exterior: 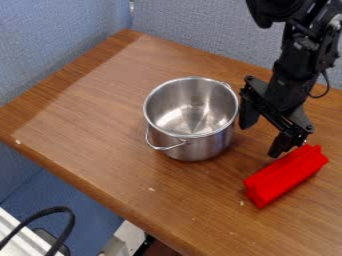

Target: Move the red object from the metal pot to the table

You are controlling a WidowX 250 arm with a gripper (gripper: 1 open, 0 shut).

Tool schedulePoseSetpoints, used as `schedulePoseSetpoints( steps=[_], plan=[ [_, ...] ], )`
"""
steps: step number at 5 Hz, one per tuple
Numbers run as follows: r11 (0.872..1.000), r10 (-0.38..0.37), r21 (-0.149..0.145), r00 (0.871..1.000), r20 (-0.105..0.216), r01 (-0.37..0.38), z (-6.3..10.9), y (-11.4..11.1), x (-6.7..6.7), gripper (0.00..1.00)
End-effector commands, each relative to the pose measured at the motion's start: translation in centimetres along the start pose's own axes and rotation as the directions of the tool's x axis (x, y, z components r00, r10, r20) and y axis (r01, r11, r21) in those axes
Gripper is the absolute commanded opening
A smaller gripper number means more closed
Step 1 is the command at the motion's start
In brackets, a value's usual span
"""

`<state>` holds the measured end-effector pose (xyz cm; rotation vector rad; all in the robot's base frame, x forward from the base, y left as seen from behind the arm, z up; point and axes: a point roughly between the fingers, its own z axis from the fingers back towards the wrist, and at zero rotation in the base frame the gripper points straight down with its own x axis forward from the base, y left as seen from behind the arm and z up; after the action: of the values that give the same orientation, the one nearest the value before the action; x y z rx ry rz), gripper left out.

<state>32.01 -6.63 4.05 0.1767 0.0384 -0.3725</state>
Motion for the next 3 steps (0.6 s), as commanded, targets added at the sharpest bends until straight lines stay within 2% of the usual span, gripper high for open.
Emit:
schedulePoseSetpoints(
  steps=[1, 2, 3],
  plan=[
    [0.999, 0.018, 0.028, 0.999, 0.05, -0.019, 1.21, 1.94, 0.75, 1.0],
    [0.999, 0.017, 0.04, 0.999, 0.051, -0.019, 1.32, 2.44, 0.66, 1.0],
    [0.999, 0.018, 0.046, 0.999, 0.05, -0.02, 1.34, 2.66, 0.58, 0.0]
  ],
)
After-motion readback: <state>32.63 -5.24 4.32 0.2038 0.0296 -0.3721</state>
